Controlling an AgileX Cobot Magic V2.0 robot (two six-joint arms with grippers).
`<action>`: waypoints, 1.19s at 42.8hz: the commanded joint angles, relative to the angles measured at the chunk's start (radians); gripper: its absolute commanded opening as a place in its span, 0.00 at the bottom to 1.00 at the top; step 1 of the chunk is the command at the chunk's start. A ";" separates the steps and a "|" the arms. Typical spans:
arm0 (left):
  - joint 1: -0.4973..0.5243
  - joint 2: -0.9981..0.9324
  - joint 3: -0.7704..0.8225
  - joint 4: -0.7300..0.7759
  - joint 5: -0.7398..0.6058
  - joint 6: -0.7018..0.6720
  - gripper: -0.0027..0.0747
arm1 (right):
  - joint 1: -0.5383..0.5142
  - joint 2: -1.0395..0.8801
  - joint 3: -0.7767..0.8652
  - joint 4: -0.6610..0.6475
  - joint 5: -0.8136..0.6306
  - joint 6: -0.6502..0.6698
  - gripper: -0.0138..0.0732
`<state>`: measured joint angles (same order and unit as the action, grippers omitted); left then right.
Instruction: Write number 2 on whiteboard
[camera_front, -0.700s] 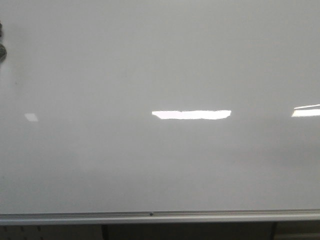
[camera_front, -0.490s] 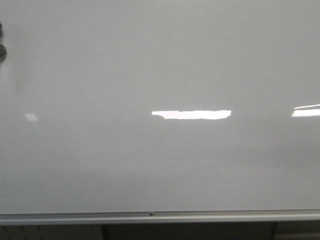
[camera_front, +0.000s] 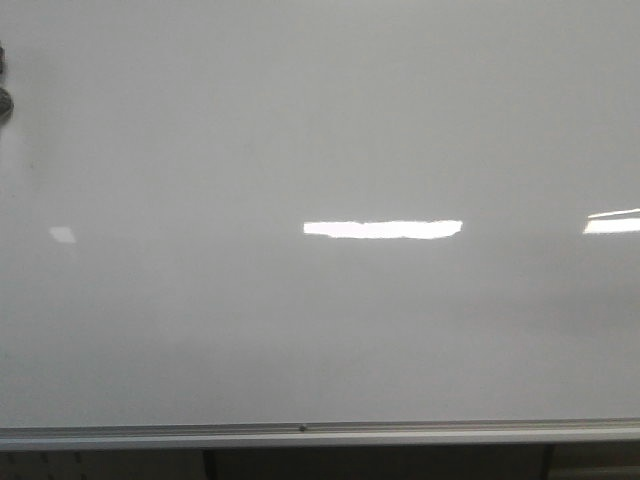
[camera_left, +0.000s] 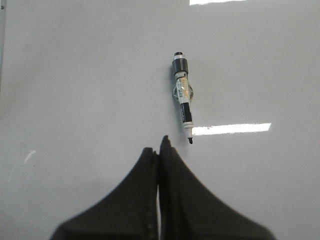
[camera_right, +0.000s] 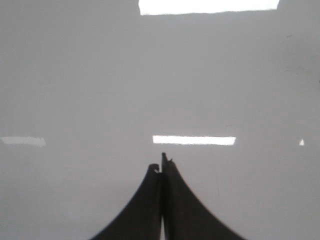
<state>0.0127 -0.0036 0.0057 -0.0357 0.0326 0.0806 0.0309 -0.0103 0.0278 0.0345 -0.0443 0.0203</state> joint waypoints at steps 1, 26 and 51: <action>-0.008 -0.002 0.022 0.001 -0.093 -0.003 0.01 | -0.004 -0.015 -0.001 0.001 -0.097 -0.002 0.08; -0.008 0.013 -0.355 -0.008 0.010 -0.010 0.01 | -0.004 0.040 -0.383 -0.022 0.252 -0.002 0.08; -0.008 0.318 -0.749 -0.008 0.402 -0.010 0.01 | -0.004 0.393 -0.707 -0.034 0.508 -0.002 0.08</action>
<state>0.0127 0.2585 -0.7022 -0.0357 0.4539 0.0789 0.0309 0.3271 -0.6367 0.0072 0.5025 0.0203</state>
